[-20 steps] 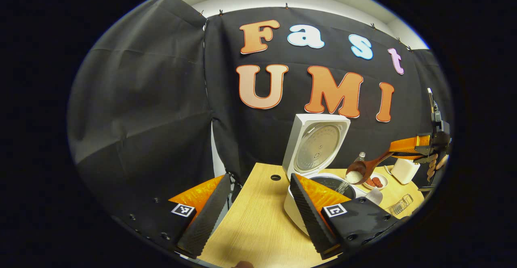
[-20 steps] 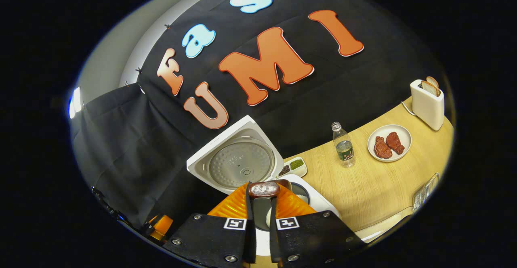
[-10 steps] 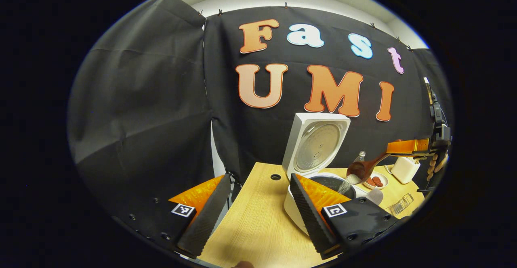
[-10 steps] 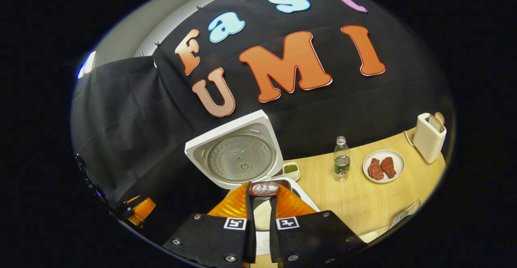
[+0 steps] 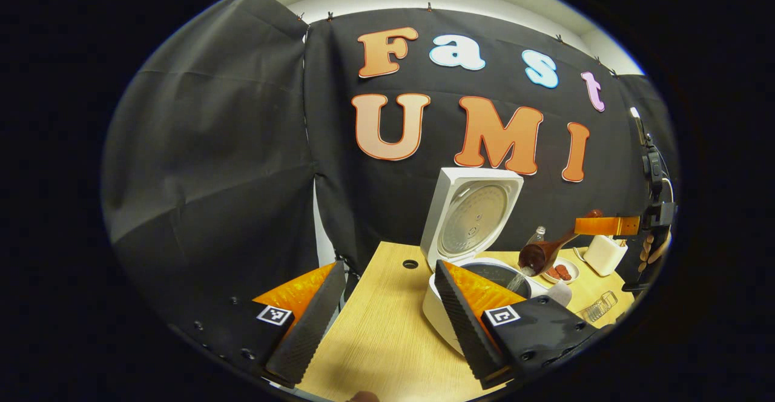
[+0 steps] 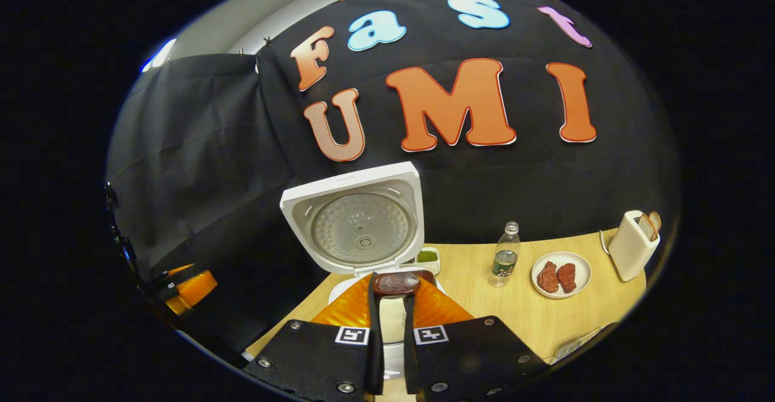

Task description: Close the left gripper, press the button to open the rice cooker; take a wooden spoon from the chopstick holder with the right hand, scoop a spoonful of rice and pour it into the rice cooker, then put the wooden spoon back into the chopstick holder.

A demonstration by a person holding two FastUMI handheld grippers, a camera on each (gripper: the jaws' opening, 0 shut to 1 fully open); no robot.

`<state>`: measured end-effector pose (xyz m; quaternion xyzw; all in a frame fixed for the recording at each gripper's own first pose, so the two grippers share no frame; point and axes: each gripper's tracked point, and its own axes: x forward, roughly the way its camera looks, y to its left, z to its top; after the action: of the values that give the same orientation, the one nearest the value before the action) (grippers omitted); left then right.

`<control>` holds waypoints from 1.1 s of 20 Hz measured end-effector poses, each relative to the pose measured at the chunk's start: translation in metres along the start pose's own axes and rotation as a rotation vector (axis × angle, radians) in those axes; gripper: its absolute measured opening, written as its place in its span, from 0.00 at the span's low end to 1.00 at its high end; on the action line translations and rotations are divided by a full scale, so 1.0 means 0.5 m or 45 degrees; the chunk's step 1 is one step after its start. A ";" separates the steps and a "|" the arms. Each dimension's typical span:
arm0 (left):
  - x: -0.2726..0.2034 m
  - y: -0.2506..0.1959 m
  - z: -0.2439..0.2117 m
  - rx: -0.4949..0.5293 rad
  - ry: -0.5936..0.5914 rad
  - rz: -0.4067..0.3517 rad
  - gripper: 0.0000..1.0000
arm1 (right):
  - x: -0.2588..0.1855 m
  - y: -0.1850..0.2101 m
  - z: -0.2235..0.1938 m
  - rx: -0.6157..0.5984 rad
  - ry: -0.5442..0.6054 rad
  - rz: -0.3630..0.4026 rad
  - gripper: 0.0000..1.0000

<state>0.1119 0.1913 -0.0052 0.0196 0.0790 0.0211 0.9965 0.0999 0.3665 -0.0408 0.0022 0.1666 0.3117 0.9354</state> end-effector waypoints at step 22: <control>-0.031 -0.034 0.013 0.013 -0.023 0.036 0.99 | -0.064 -0.057 0.018 -0.008 -0.026 0.031 0.13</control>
<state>0.0982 0.1733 0.0031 0.0261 0.0698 0.0348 0.9966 0.0954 0.3257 -0.0255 0.0044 0.1561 0.3237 0.9332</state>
